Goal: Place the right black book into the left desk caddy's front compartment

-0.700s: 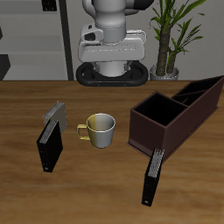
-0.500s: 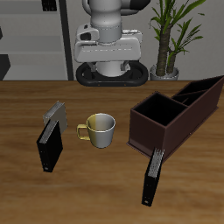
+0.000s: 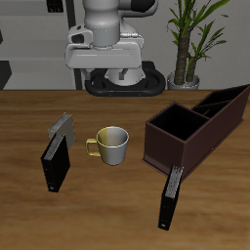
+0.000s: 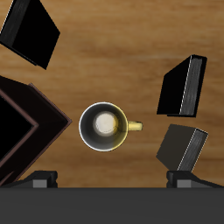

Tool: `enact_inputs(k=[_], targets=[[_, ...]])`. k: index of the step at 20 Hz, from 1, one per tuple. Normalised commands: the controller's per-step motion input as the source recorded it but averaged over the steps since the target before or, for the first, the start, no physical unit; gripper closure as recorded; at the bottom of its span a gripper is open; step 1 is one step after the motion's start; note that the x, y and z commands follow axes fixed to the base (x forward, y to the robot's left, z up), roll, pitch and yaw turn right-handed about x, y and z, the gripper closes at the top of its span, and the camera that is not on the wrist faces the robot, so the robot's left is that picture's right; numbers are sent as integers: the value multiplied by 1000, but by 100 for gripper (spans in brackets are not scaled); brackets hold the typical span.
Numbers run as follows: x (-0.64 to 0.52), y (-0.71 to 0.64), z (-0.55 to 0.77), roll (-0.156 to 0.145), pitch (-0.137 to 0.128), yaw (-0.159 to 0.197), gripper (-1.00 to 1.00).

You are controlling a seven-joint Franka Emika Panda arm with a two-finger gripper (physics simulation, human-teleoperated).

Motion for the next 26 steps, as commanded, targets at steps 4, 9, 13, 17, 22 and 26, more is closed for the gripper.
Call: enact_inputs(k=[4, 9, 13, 17, 22, 26], targets=[[124, -315, 43, 26, -21, -1, -100], [70, -200, -34, 42, -11, 6, -100], [38, -291, 24, 35, -40, 37, -100], [113, -406, 64, 27, -8, -24, -100], [139, -286, 11, -22, -15, -2, -100], [162, -203, -24, -43, -15, -18, -100]])
